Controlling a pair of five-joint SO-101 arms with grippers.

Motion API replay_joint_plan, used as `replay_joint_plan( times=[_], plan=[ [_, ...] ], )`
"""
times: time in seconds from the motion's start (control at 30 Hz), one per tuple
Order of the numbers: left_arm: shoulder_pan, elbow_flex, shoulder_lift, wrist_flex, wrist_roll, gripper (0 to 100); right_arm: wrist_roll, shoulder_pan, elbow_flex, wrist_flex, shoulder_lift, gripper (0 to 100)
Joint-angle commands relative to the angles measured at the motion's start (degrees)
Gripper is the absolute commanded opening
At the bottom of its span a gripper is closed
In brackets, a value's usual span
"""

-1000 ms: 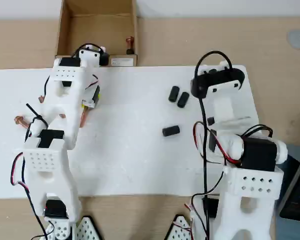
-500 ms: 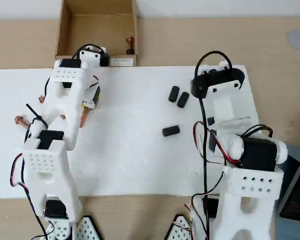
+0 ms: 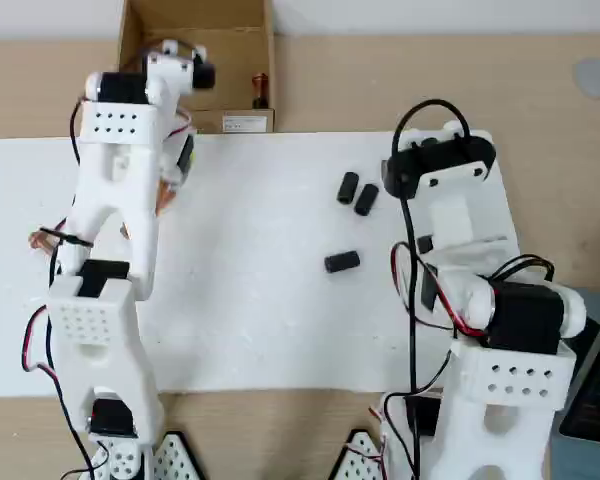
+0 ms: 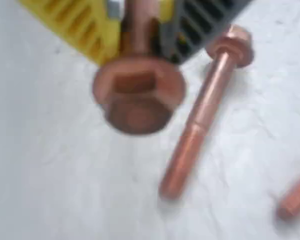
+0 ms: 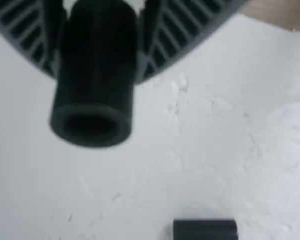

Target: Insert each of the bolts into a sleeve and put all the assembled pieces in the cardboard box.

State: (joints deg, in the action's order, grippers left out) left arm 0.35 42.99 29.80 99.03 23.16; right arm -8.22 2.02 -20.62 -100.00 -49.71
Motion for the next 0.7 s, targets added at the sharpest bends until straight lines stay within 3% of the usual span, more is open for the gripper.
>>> replay_joint_plan(
  times=[0.0,0.33,0.5,0.67],
  plan=[
    [2.0,7.6,-7.3,1.1,-2.7,1,-0.1,0.7,3.1,-1.0,-1.4,1.1],
    [3.3,6.2,-23.5,1.2,-5.5,0,0.0,0.7,2.7,-0.9,-13.5,1.0],
    [3.3,-2.5,-33.4,1.2,-12.7,0,0.4,1.0,-1.5,-0.4,-17.7,1.0],
    [4.7,-15.4,-44.1,0.4,-17.0,0,0.4,1.0,-10.2,7.0,-20.1,1.0]
  ],
)
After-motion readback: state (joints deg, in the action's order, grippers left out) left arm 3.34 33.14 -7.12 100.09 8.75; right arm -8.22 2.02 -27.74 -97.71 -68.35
